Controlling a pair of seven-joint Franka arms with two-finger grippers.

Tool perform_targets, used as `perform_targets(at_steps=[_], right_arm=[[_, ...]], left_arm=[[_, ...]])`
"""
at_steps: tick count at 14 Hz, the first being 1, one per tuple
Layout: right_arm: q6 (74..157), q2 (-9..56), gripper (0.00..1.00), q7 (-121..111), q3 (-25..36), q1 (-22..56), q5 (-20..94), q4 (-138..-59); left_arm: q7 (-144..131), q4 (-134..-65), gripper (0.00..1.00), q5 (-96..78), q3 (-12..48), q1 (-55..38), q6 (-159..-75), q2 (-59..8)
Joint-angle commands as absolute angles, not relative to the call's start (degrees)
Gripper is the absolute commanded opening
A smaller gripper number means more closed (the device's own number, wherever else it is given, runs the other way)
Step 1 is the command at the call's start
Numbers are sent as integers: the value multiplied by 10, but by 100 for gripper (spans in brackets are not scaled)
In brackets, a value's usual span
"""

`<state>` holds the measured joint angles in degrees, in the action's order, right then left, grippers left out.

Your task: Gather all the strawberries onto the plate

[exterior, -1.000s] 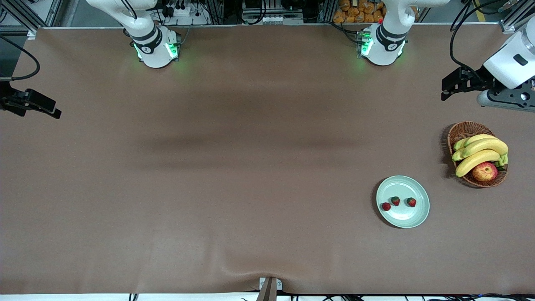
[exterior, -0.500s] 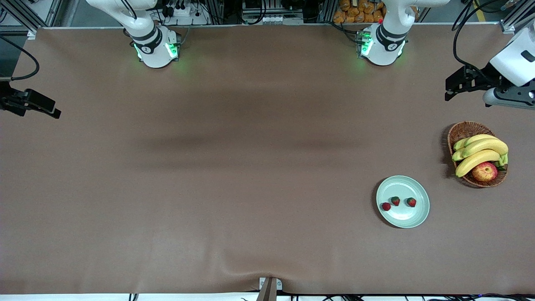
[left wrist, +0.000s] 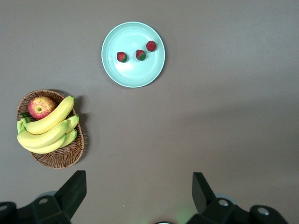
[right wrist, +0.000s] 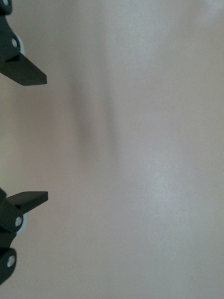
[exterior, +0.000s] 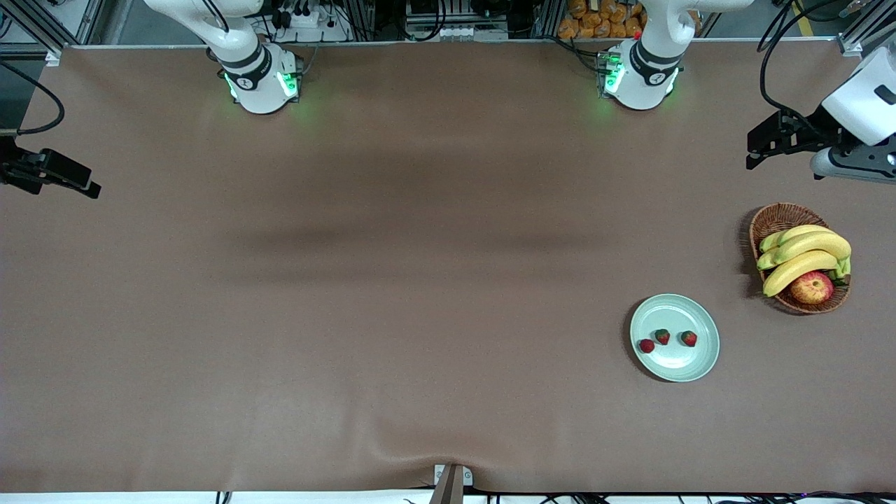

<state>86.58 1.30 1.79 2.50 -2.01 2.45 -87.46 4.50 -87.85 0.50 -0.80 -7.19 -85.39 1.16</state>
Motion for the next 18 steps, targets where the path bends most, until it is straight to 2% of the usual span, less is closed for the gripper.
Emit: perform_targets(at_steps=[1, 18], right_arm=[[860, 6, 100, 26, 24, -23, 23, -875], [859, 7, 100, 26, 25, -25, 24, -876]], left_arm=[[52, -861, 100, 4, -7, -75, -841, 2], [50, -863, 100, 4, -11, -66, -840, 3]])
